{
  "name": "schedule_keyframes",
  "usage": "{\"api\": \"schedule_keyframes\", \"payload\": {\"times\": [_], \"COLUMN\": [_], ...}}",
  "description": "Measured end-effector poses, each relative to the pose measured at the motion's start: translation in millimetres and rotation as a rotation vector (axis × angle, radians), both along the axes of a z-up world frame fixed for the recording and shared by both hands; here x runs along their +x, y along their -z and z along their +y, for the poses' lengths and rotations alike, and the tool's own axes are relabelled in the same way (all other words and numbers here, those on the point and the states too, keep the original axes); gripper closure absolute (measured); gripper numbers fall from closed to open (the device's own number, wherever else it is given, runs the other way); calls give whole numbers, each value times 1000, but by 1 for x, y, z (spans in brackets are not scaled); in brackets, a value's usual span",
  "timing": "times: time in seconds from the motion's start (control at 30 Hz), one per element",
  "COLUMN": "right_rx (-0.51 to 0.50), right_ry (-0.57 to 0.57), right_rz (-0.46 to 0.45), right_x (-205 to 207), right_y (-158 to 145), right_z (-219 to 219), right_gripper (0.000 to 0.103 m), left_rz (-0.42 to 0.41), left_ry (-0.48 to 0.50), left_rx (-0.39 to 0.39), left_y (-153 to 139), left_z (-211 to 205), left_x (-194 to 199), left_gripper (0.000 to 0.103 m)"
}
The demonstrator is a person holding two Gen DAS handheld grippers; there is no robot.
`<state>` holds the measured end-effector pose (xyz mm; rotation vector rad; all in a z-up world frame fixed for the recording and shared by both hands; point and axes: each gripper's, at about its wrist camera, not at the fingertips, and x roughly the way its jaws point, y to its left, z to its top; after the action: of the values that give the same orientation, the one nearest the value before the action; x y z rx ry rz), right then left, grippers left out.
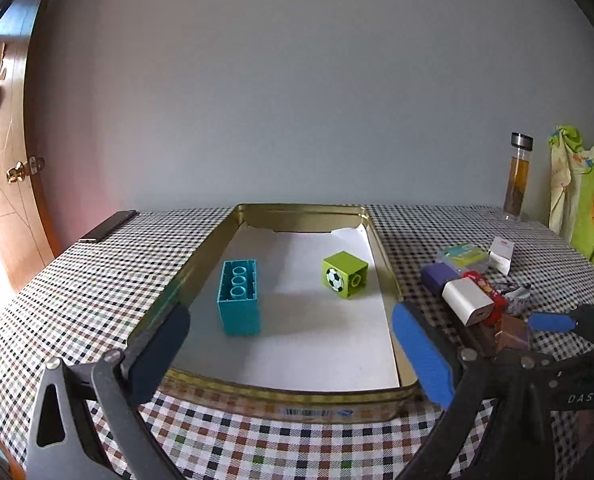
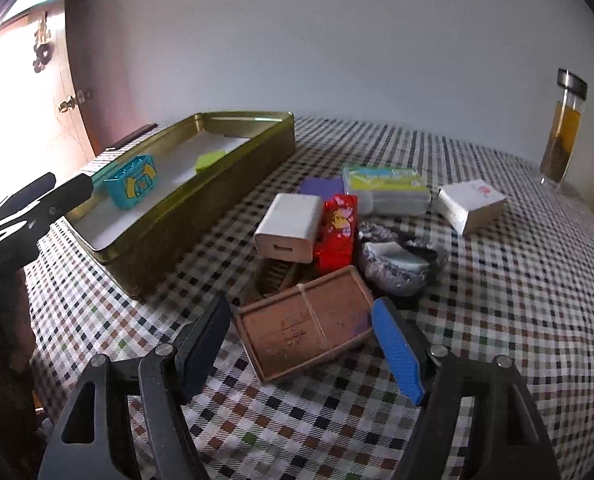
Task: Organize rigid objects
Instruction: 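Grasp the brown wooden box with the right tool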
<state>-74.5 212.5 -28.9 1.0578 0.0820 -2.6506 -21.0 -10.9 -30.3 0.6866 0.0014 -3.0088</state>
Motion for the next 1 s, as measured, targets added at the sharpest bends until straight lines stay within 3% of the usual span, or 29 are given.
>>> {"api": "schedule_keyframes", "payload": {"times": [0.23, 0.4, 0.47, 0.57, 0.87, 1.0], "right_rx": [-16, -95, -63, 91, 31, -6], "right_ry": [42, 95, 113, 126, 341, 339], "right_rz": [-50, -106, -114, -105, -117, -108], "right_x": [-4, 1, 2, 2, 14, 13], "right_y": [8, 9, 14, 18, 15, 13], "right_z": [5, 7, -2, -22, 34, 38], "right_gripper": [19, 19, 18, 17, 16, 16], "left_rz": [-7, -12, -14, -11, -7, -17], "left_ry": [-3, -3, -3, -1, -4, 45], "left_rx": [9, 6, 6, 14, 32, 24], "left_y": [1, 1, 2, 1, 1, 0], "left_z": [-2, -1, -1, -2, -3, 15], "left_x": [-2, -2, -2, -1, 2, 1], "left_gripper": [1, 0, 1, 1, 0, 0]}}
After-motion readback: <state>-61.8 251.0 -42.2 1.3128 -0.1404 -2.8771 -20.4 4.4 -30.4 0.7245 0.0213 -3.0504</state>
